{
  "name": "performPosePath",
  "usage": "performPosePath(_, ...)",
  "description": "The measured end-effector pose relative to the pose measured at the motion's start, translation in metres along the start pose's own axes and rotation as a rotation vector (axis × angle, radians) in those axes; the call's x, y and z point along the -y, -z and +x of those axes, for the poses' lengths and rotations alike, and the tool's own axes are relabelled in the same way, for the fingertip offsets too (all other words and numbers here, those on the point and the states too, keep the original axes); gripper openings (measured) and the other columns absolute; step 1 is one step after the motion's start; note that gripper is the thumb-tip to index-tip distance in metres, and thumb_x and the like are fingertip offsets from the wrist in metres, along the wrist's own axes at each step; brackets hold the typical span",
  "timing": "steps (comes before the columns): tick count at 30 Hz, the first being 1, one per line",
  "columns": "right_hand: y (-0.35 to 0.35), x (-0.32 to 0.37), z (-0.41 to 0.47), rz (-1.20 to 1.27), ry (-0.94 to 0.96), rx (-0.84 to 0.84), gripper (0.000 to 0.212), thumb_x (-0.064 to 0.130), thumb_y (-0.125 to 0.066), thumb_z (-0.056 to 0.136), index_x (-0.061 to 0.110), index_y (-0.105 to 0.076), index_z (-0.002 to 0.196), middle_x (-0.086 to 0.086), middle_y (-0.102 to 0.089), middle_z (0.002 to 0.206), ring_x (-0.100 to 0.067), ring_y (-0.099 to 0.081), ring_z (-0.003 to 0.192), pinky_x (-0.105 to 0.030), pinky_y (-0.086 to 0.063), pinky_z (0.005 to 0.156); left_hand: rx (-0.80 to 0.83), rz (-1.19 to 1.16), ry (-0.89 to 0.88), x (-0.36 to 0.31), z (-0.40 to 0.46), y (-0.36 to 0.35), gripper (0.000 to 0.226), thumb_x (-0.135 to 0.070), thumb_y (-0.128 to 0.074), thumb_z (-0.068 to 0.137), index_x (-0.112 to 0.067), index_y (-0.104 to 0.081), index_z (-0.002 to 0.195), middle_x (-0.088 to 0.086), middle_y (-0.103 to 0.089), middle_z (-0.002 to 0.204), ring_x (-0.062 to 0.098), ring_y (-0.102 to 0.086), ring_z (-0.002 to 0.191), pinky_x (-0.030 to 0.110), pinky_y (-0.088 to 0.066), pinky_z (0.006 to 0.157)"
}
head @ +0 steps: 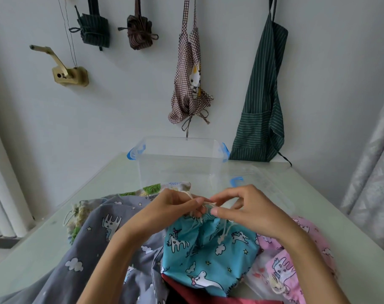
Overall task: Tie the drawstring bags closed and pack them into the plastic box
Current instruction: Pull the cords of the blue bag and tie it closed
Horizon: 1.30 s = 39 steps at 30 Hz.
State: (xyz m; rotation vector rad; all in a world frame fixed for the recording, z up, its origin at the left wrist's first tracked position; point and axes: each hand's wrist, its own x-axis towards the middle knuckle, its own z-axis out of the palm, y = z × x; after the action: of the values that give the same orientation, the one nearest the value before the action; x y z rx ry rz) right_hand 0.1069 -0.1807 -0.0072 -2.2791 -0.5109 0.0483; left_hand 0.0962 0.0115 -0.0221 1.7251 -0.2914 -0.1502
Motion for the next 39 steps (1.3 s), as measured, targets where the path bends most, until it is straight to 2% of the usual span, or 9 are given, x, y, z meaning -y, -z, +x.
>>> performPosePath(3, -0.001, -0.005, 0.0, 0.008, -0.046, -0.049, 0.016, 0.037, -0.076, 0.074, 0.027, -0.075, 0.086, 0.019, -0.07, 0.074, 0.013, -0.052, 0.049, -0.007, -0.034, 0.054, 0.0, 0.033, -0.041, 0.001, 0.001, -0.001, 0.03, -0.017, -0.058, 0.09, -0.014, -0.073, 0.064, 0.006, -0.076, 0.09, -0.001, -0.065, 0.102, 0.013, -0.049, 0.088)
performPosePath(6, 0.001, -0.005, 0.0, 0.057, 0.005, -0.171, 0.011, 0.038, -0.076, 0.073, 0.027, -0.076, 0.077, 0.022, -0.064, 0.054, 0.006, -0.05, 0.044, -0.006, -0.033, 0.048, -0.034, -0.006, -0.023, 0.003, 0.003, -0.001, 0.023, -0.02, -0.062, 0.086, -0.007, -0.076, 0.074, 0.002, -0.076, 0.079, 0.001, -0.068, 0.09, 0.012, -0.05, 0.08)
performPosePath(10, 0.007, 0.001, -0.001, 0.102, 0.149, -0.213, 0.008, 0.04, -0.077, 0.07, 0.032, -0.075, 0.07, 0.003, -0.072, 0.068, -0.023, -0.058, 0.061, -0.026, -0.045, 0.057, -0.066, -0.136, 0.009, 0.006, 0.005, -0.001, 0.014, -0.024, -0.07, 0.073, -0.014, -0.076, 0.067, 0.003, -0.075, 0.083, 0.011, -0.069, 0.086, 0.015, -0.051, 0.077)
performPosePath(14, 0.008, 0.01, -0.01, 0.077, 0.199, 0.022, 0.009, 0.039, -0.075, 0.074, 0.03, -0.077, 0.074, 0.004, -0.072, 0.077, 0.003, -0.052, 0.058, -0.007, -0.035, 0.056, -0.072, -0.292, 0.081, 0.005, 0.005, 0.001, 0.016, -0.018, -0.079, 0.059, -0.014, -0.078, 0.073, 0.004, -0.074, 0.092, 0.017, -0.068, 0.088, 0.026, -0.055, 0.087)
performPosePath(18, 0.008, 0.001, -0.002, 0.079, 0.149, -0.12, 0.008, 0.036, -0.063, 0.086, 0.032, -0.067, 0.09, 0.018, -0.067, 0.092, 0.005, -0.055, 0.076, -0.011, -0.037, 0.069, -0.096, -0.205, 0.085, 0.002, 0.004, 0.001, 0.018, -0.006, -0.085, 0.06, -0.015, -0.078, 0.073, 0.01, -0.075, 0.09, 0.021, -0.067, 0.088, 0.03, -0.052, 0.092)
performPosePath(21, -0.004, -0.002, 0.002, 0.045, 0.126, 0.058, 0.017, 0.03, -0.065, 0.086, 0.035, -0.062, 0.102, 0.025, -0.061, 0.095, 0.012, -0.052, 0.076, -0.011, -0.036, 0.068, -0.139, -0.103, 0.012, 0.001, 0.004, -0.002, 0.018, 0.004, -0.077, 0.068, -0.014, -0.075, 0.069, 0.01, -0.074, 0.078, 0.017, -0.07, 0.076, 0.023, -0.055, 0.079)
performPosePath(28, -0.011, -0.003, 0.005, 0.144, 0.068, 0.005, 0.006, 0.032, -0.072, 0.08, 0.027, -0.069, 0.082, 0.006, -0.069, 0.089, -0.011, -0.062, 0.079, -0.027, -0.05, 0.078, -0.47, 0.238, -0.248, 0.007, 0.006, -0.008, 0.015, 0.0, -0.073, 0.07, -0.012, -0.077, 0.078, -0.004, -0.076, 0.075, 0.009, -0.073, 0.074, 0.027, -0.059, 0.075)
performPosePath(34, -0.016, 0.0, 0.009, 0.361, -0.085, 0.008, 0.027, 0.035, -0.048, 0.095, 0.024, -0.072, 0.095, 0.012, -0.071, 0.091, 0.011, -0.06, 0.069, -0.002, -0.04, 0.06, -0.596, 0.265, -0.297, 0.019, 0.008, -0.006, 0.013, -0.028, -0.079, 0.071, -0.024, -0.078, 0.084, -0.012, -0.074, 0.074, 0.006, -0.07, 0.067, 0.037, -0.06, 0.069)
performPosePath(39, -0.03, 0.001, 0.014, 0.629, -0.154, 0.058, 0.029, 0.035, -0.066, 0.079, 0.019, -0.073, 0.101, 0.002, -0.075, 0.093, -0.002, -0.068, 0.08, -0.01, -0.046, 0.062, -0.551, 0.252, -0.344, 0.018, 0.008, -0.01, 0.013, -0.027, -0.08, 0.071, -0.021, -0.078, 0.082, -0.011, -0.075, 0.075, 0.009, -0.071, 0.07, 0.035, -0.06, 0.068)
